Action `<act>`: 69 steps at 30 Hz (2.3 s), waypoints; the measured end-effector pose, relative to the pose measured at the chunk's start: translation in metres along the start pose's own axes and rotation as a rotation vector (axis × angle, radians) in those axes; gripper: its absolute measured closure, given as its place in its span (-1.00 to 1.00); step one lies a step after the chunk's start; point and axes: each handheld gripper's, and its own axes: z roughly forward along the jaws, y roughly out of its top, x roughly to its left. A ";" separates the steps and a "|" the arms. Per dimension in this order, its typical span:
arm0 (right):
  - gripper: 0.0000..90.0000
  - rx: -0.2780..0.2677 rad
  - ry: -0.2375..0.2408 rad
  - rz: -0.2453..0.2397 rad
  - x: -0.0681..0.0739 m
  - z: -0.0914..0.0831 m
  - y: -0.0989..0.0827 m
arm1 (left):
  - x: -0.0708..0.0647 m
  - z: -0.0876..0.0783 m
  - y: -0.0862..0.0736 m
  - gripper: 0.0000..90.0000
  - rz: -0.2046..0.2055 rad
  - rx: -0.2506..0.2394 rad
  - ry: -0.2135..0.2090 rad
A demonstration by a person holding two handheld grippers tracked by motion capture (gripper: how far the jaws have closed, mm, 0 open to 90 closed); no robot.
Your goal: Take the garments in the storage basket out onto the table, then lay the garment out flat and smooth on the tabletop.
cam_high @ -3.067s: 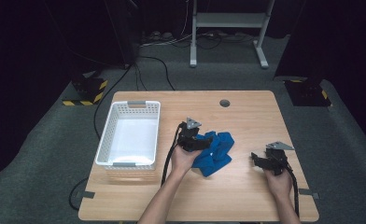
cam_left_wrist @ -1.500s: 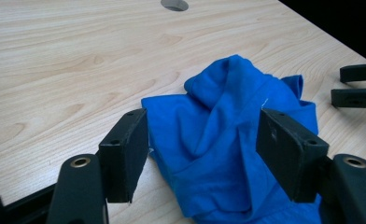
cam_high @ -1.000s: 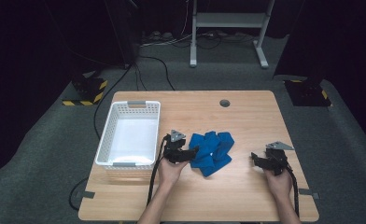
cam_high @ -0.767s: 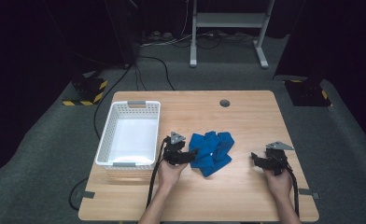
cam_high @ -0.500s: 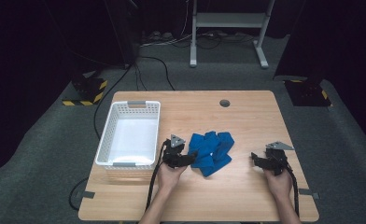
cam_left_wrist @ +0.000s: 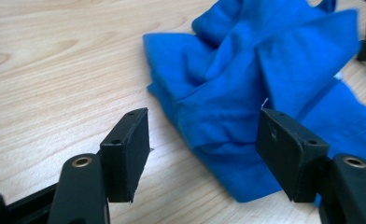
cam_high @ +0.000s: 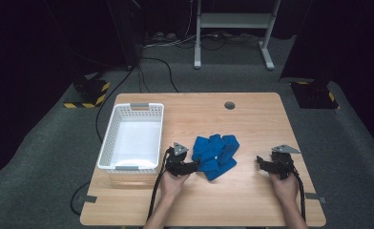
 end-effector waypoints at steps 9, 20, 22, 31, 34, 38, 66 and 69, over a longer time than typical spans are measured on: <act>-0.36 0.000 -0.001 0.000 0.000 0.000 0.000 | 0.003 0.007 -0.007 -0.22 -0.004 0.006 0.044; -0.36 0.000 -0.001 0.001 0.000 0.000 0.000 | 0.005 0.015 -0.009 -0.25 -0.007 0.003 0.086; -0.35 -0.001 -0.002 0.002 0.000 0.000 0.000 | 0.005 0.016 -0.010 -0.25 -0.006 0.005 0.090; -0.29 -0.004 0.009 -0.008 0.001 0.000 0.000 | 0.005 0.021 -0.013 -0.26 0.019 0.030 0.120; -0.31 -0.004 0.005 -0.005 0.001 0.000 0.000 | 0.004 0.021 -0.014 -0.26 0.031 0.027 0.127; -0.40 0.002 0.012 -0.007 0.002 0.000 0.000 | 0.004 0.020 -0.015 -0.27 0.033 0.027 0.122; 0.22 -0.029 0.238 -0.204 0.097 0.021 0.029 | -0.021 0.026 0.027 0.29 0.124 -0.021 -0.060; 0.54 -0.024 0.244 -0.204 0.097 0.022 0.028 | -0.021 0.031 0.027 0.54 0.160 0.026 -0.038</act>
